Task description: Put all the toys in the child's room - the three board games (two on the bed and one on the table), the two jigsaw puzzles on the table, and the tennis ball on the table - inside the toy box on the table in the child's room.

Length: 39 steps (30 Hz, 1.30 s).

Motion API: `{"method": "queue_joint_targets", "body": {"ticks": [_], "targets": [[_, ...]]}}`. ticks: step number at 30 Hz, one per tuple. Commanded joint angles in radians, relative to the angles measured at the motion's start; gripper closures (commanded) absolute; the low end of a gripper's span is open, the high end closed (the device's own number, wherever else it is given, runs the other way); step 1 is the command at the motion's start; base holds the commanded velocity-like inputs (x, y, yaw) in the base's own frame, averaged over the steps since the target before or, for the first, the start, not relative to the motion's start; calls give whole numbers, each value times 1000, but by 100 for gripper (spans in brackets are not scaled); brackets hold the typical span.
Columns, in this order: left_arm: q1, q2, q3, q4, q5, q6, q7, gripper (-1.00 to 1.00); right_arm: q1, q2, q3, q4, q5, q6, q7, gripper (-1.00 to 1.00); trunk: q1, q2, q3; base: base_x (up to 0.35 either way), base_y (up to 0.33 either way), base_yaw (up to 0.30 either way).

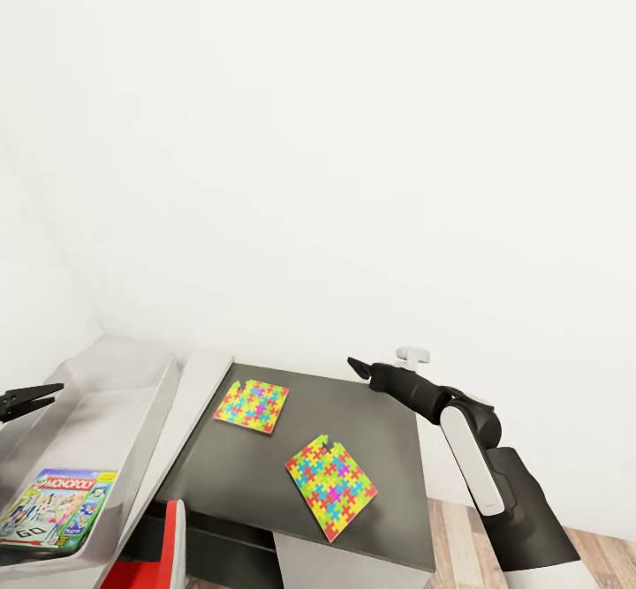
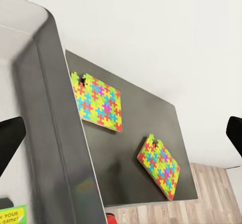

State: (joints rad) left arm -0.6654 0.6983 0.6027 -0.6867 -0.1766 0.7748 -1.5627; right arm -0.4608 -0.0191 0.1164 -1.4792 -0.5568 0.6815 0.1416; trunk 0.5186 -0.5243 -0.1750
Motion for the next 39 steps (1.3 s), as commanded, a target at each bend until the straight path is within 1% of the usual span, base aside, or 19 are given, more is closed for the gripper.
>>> {"method": "queue_joint_targets", "body": {"ticks": [1,10,14,19,23,26,28,39], "targets": [[-2,-1,3,-1,-11,11,-8,-100,-1,-1,0,0,2,3,2,-100,0,-2,-2,0,0,-2],[-1,0,3,0,-11,10,-8,-100,-1,-1,0,0,1,1,3,-100,0,-2,-2,0,-14,0],[-2,0,4,0,-11,10,-8,-100,-1,-1,0,1,1,1,3,-100,0,-2,-1,-25,-183,-9],[-1,0,4,0,-11,9,-8,-100,0,-1,0,-1,1,1,4,-100,0,-2,4,-41,-188,-134],[-1,0,3,-1,-12,8,-8,-100,5,-2,-1,0,2,0,33,-100,0,-2,9,-9,-46,-184],[-1,0,3,-1,-12,8,-8,-100,7,-2,-4,0,3,0,78,-100,0,-2,13,-8,-13,-193],[-2,0,3,-1,-12,8,-8,-100,9,-2,-6,0,3,0,91,-100,0,-2,16,-60,-23,-196],[-2,0,3,-2,-12,6,-8,-100,10,-2,-9,1,3,0,103,-100,0,-2,31,-170,-68,-197]]}}
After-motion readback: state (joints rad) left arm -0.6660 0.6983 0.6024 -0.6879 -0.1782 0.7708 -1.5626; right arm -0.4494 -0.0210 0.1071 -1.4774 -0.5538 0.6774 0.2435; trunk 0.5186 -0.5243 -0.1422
